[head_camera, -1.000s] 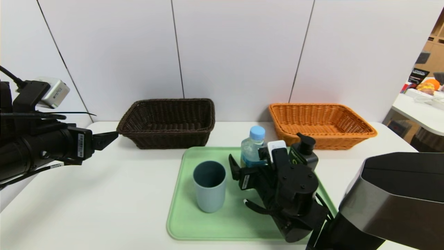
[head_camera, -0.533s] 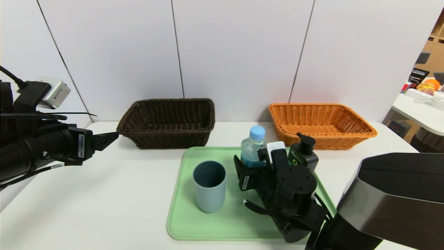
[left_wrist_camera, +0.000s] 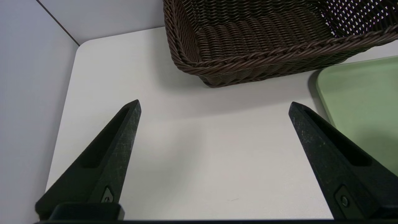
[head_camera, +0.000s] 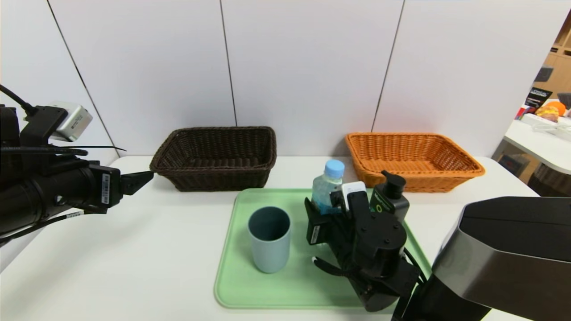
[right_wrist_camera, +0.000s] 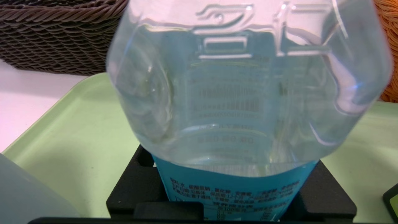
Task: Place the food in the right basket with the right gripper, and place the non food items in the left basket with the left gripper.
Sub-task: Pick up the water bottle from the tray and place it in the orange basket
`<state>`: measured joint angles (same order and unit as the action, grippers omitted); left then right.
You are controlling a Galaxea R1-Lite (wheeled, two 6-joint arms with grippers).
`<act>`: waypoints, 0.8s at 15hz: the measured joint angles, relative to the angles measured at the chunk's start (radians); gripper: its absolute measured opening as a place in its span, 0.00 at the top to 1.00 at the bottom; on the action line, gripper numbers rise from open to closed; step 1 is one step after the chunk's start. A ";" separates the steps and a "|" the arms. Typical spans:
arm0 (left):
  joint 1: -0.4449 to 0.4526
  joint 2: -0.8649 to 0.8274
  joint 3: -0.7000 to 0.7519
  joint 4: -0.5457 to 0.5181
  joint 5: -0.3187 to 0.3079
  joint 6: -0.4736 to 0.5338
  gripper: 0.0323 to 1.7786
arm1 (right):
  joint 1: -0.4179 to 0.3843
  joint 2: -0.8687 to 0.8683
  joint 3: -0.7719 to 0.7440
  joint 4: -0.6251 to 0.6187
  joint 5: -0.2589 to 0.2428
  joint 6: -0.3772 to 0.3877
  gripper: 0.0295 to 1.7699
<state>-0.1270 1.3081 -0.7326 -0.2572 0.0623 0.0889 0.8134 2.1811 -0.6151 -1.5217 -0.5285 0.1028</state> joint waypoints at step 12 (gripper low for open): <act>-0.009 -0.004 0.018 0.001 0.005 0.003 0.05 | -0.003 -0.184 -0.059 0.192 0.021 -0.157 0.52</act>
<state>-0.1360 1.3036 -0.7149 -0.2560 0.0677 0.0919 0.8100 1.9968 -0.6745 -1.3296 -0.5070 -0.0543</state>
